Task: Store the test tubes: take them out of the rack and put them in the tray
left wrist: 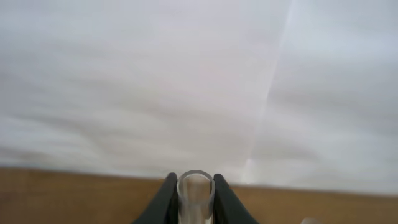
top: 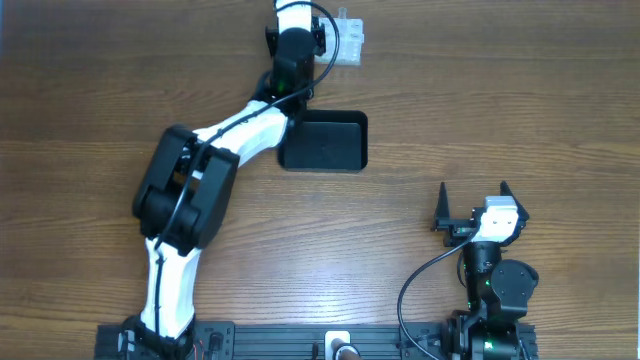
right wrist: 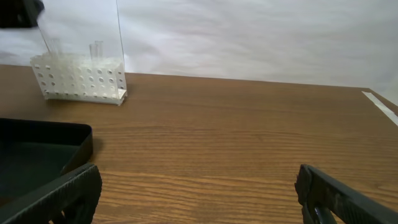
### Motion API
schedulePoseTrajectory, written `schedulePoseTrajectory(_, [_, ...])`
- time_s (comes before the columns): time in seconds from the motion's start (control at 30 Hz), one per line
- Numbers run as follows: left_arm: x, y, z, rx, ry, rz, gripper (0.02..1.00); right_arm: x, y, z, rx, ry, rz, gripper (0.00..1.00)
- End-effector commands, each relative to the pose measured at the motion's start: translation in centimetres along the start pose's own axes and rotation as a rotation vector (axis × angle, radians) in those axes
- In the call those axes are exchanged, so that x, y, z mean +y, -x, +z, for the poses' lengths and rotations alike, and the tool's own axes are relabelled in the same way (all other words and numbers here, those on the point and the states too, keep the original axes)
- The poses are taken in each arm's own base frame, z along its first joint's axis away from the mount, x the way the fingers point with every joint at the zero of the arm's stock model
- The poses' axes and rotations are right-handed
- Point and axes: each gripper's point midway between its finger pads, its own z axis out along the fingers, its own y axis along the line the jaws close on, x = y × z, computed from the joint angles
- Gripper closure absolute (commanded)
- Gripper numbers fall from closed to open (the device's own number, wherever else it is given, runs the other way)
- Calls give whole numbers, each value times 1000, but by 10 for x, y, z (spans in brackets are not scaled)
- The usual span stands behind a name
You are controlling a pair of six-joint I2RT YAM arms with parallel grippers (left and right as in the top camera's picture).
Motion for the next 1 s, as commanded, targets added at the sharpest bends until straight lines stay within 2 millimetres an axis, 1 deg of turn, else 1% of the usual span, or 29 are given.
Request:
schedulePoseTrajectory(0.03, [-7, 62, -12, -99, -15, -40, 980, 1, -1, 0, -2, 9, 10, 9])
schedulePoseTrajectory(0.17, [-11, 86, -22, -126, -26, -3, 980, 1, -1, 0, -2, 9, 10, 9])
schedulePoseTrajectory(0.27, [-14, 98, -33, -100, -25, 29, 980, 1, -1, 0, -1, 9, 10, 9])
schedulePoseTrajectory(0.4, [-18, 106, -52, -11, -43, 73, 980, 1, -1, 0, -2, 9, 10, 9])
schedulePoseTrajectory(0.5, [-15, 106, -69, 74, -45, 58, 982, 1, -1, 0, -2, 9, 10, 9])
schedulePoseTrajectory(0.63, [-6, 96, -98, 226, -36, 48, 980, 1, -1, 0, -2, 9, 10, 9])
schedulePoseTrajectory(0.67, [-2, 89, -107, 282, -28, 63, 980, 1, -1, 0, -2, 9, 10, 9])
schedulePoseTrajectory(0.73, [3, 76, -118, 352, -17, 78, 982, 1, -1, 0, -2, 9, 10, 9])
schedulePoseTrajectory(0.83, [11, 51, -133, 470, 11, 78, 982, 1, -1, 0, -2, 9, 10, 9])
schedulePoseTrajectory(0.93, [11, 30, -146, 572, 1, 45, 980, 1, -1, 0, -2, 9, 10, 9])
schedulePoseTrajectory(1.0, [7, 19, -153, 629, -19, 10, 982, 1, -1, 0, -2, 9, 10, 7])
